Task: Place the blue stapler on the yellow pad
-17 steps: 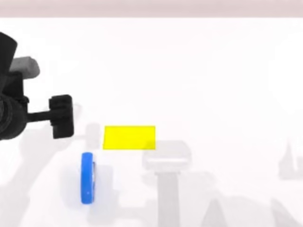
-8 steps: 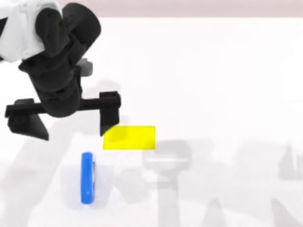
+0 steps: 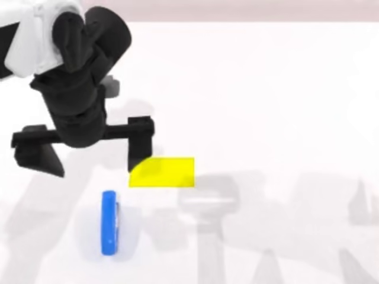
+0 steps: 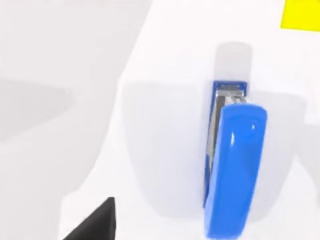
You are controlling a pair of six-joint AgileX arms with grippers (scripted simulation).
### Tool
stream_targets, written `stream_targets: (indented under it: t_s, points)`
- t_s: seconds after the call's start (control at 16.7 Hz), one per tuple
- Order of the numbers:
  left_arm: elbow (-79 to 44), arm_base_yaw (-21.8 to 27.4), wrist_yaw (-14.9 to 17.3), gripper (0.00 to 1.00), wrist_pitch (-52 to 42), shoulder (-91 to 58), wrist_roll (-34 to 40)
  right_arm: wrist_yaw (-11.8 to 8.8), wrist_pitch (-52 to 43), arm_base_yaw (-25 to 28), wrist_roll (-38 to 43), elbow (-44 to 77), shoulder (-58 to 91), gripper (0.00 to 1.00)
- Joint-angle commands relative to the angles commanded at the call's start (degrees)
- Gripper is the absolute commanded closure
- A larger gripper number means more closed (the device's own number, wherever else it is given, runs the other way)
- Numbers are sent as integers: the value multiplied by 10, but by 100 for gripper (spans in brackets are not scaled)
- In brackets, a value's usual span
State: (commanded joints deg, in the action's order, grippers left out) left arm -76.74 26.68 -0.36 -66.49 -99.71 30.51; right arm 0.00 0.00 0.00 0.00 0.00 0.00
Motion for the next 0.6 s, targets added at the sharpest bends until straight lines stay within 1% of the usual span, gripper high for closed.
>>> stream_targets:
  t_s: [0.12,0.42,0.6]
  points:
    - [24,0,0,0,33,-11,-1,0,0,0,0,0,0,0]
    - [109,-1,0,0,171,-56,-3,0,0,0,0,0,0,0]
    - [138,0,0,0,211,-72,-3,0,0,0,0,0,0,0]
